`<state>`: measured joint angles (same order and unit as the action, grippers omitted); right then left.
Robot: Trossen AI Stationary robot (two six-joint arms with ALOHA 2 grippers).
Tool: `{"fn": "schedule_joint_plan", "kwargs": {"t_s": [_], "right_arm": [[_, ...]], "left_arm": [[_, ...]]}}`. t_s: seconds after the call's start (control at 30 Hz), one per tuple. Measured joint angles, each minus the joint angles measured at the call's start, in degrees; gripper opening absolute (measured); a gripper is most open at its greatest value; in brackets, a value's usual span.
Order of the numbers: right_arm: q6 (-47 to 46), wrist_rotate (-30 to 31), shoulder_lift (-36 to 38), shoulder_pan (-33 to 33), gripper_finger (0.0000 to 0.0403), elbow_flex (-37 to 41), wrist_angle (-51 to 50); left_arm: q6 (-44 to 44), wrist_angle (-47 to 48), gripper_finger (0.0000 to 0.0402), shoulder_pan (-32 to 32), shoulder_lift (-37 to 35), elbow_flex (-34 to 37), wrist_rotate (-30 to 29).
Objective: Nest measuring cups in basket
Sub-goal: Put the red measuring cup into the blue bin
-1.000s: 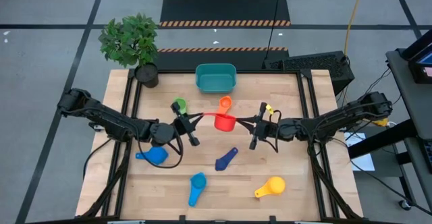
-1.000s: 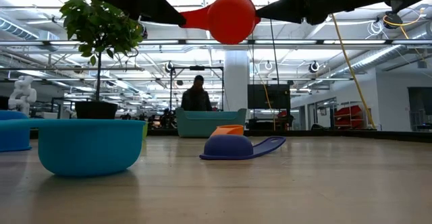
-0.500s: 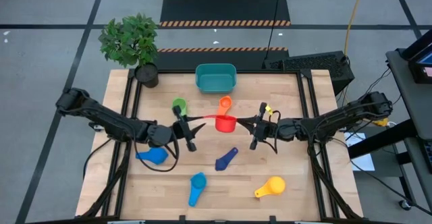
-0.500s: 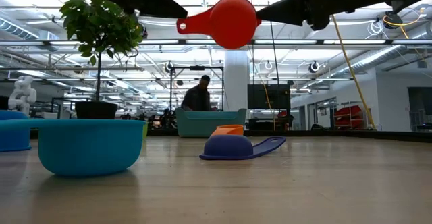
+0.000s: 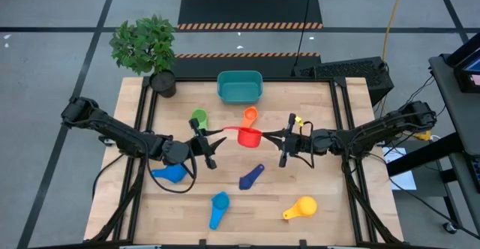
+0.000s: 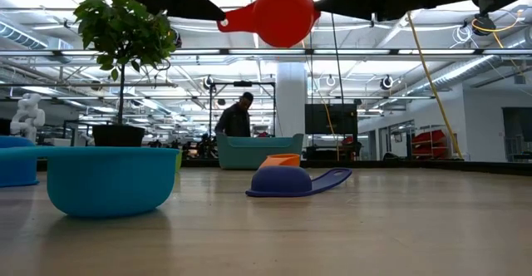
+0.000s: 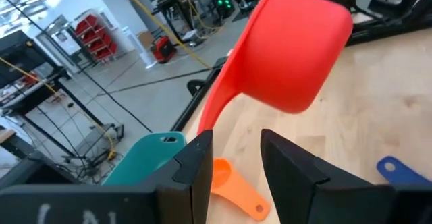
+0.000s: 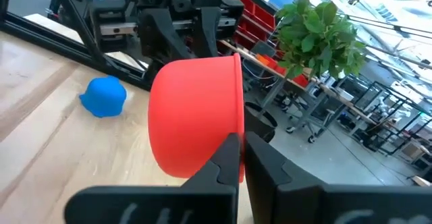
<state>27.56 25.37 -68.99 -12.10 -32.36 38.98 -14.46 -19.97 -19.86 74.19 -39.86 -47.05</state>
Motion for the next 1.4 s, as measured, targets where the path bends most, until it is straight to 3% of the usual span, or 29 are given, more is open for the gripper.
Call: {"fn": "schedule_joint_plan", "kwargs": {"t_s": [0.43,0.8,0.93,1.03,1.3,1.4], "right_arm": [[0.1,-0.09,-0.02,0.0,0.0,0.0,-0.26],[0.12,-0.19,-0.02,-0.01,0.0,0.0,0.6],[0.12,-0.92,-0.02,-0.01,0.0,0.0,0.79],[0.14,-3.1,-0.02,-0.01,0.0,0.0,1.81],[0.14,-3.19,-0.02,-0.02,0.0,0.0,2.38],[0.14,-3.19,-0.02,-0.02,0.0,0.0,2.38]], "left_arm": [[-2.81,-1.07,0.0097,-3.48,-2.99,0.02,-3.13],[3.29,3.42,0.0187,-1.49,-2.83,0.02,-1.96],[4.24,3.08,0.0198,-0.05,-1.86,0.01,-0.44],[4.15,2.39,0.0183,0.3,-0.99,0.07,0.74],[1.07,-1.63,0.0099,0.6,-0.31,0.04,4.46],[-0.05,-2.95,0.009,0.06,-0.31,0.04,4.48]]}}
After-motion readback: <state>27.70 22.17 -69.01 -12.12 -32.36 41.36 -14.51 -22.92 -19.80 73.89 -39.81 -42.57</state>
